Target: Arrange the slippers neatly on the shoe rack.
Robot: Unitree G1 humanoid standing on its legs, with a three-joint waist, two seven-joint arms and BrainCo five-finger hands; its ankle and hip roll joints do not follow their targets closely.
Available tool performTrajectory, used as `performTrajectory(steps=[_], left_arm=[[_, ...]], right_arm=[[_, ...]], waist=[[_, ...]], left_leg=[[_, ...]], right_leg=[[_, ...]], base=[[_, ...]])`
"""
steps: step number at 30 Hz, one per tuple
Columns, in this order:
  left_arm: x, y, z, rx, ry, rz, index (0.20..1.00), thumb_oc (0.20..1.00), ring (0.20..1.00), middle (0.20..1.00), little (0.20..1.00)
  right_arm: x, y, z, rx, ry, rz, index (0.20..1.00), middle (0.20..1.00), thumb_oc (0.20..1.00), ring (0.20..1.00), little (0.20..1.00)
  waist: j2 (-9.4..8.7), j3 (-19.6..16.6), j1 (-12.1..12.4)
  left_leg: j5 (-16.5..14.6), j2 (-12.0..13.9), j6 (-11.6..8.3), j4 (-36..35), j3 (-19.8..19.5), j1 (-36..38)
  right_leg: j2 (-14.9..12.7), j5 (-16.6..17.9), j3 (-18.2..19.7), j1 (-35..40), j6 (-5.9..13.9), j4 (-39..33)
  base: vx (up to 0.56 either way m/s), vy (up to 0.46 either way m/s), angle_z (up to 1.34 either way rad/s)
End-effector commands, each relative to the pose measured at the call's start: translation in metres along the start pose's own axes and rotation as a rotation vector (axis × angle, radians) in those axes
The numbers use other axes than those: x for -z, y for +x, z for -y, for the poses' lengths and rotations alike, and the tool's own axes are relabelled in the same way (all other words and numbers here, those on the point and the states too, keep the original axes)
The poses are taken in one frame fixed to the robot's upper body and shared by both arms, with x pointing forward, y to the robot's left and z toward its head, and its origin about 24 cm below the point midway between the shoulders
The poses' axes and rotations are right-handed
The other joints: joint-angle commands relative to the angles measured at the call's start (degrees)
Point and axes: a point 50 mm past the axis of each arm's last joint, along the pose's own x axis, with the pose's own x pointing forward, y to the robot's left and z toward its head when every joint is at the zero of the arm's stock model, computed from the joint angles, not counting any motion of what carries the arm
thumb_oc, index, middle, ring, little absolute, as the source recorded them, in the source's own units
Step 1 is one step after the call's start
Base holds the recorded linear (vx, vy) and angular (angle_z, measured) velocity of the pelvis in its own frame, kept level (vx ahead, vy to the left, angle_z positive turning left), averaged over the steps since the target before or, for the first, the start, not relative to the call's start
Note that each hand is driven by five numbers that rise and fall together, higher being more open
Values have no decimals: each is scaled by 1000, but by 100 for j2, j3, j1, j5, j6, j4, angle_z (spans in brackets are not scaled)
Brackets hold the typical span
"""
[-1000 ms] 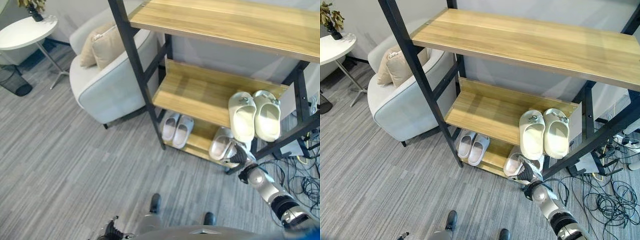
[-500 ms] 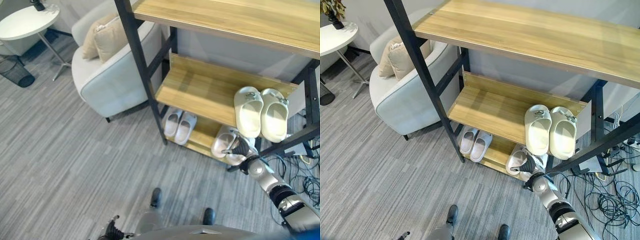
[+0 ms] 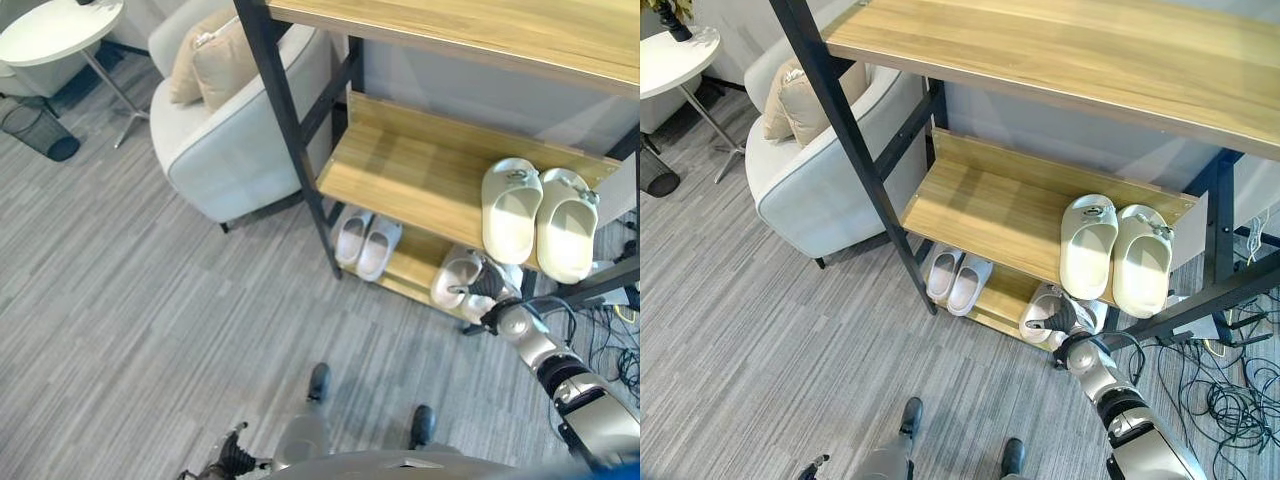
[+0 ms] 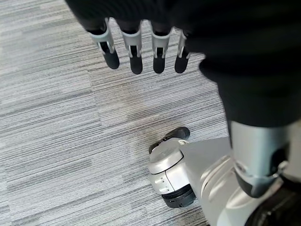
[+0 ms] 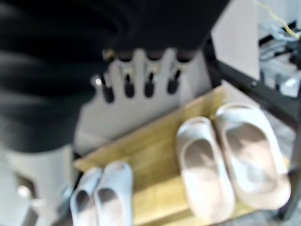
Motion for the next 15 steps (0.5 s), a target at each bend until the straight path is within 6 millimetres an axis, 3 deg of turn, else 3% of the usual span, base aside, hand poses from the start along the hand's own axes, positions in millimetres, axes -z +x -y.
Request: performTrajectory(steps=[1, 15], left_arm=[[-4, 1, 5, 40, 59, 22, 1000, 1000, 1000, 1000, 1000], [4, -1, 9, 74, 98, -12, 1000, 1000, 1000, 1000, 1000]], right_arm=[[-13, 9, 23, 106, 31, 51, 1000, 1000, 1000, 1000, 1000], [6, -7, -9, -37, -20, 7, 1000, 1000, 1000, 1000, 1000]], waist=[[-112, -262, 96], [-172, -455, 34]], left_leg=[[-61, 48, -104, 20, -66, -171], [-148, 72, -113, 20, -11, 38]], right_leg=[[-538, 222, -51, -401, 524, 352], [-525, 186, -62, -210, 514, 320]], base=[[0, 0, 0], [2, -1, 1]])
